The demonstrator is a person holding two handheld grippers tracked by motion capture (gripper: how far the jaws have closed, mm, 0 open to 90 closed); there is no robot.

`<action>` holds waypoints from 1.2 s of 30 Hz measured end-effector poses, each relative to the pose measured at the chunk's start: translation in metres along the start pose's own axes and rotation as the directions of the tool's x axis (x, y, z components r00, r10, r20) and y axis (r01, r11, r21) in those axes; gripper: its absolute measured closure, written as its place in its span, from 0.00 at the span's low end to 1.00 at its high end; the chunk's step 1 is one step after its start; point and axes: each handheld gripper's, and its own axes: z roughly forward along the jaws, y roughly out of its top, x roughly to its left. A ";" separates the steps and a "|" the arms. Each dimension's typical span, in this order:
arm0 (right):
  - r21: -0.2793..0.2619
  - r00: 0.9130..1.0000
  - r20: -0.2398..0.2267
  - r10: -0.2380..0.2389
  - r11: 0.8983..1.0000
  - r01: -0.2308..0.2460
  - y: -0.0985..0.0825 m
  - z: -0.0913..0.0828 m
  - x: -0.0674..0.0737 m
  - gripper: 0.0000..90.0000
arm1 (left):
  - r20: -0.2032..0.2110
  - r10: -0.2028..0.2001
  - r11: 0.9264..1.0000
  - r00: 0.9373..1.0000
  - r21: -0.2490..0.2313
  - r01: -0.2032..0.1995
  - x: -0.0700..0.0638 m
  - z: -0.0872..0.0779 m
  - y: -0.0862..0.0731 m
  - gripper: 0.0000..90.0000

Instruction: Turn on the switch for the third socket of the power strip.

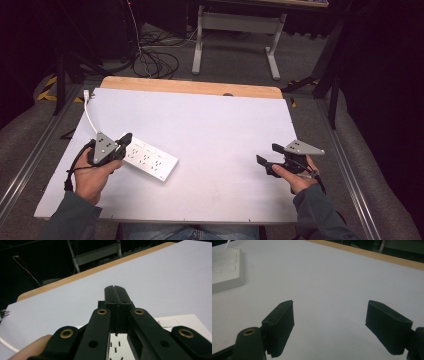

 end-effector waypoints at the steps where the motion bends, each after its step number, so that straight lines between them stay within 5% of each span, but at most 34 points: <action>1: 0.000 1.000 -0.001 -0.001 1.000 0.001 0.000 0.000 0.000 0.26 | 0.005 0.002 1.000 1.000 0.003 -0.002 -0.001 0.001 0.000 1.00; 19: -0.003 1.000 -0.001 0.000 1.000 0.000 0.000 0.000 0.000 0.26 | 0.104 0.071 0.995 0.992 0.065 -0.078 -0.023 0.025 0.004 1.00; 28: -0.002 1.000 -0.001 0.003 1.000 -0.003 0.000 0.000 0.000 0.26 | 0.180 0.116 0.984 0.977 0.115 -0.138 -0.038 0.039 0.004 1.00; 36: -0.002 1.000 -0.004 0.002 1.000 -0.002 0.000 0.000 0.000 0.26 | 0.233 0.161 0.965 0.959 0.167 -0.202 -0.051 0.050 0.005 1.00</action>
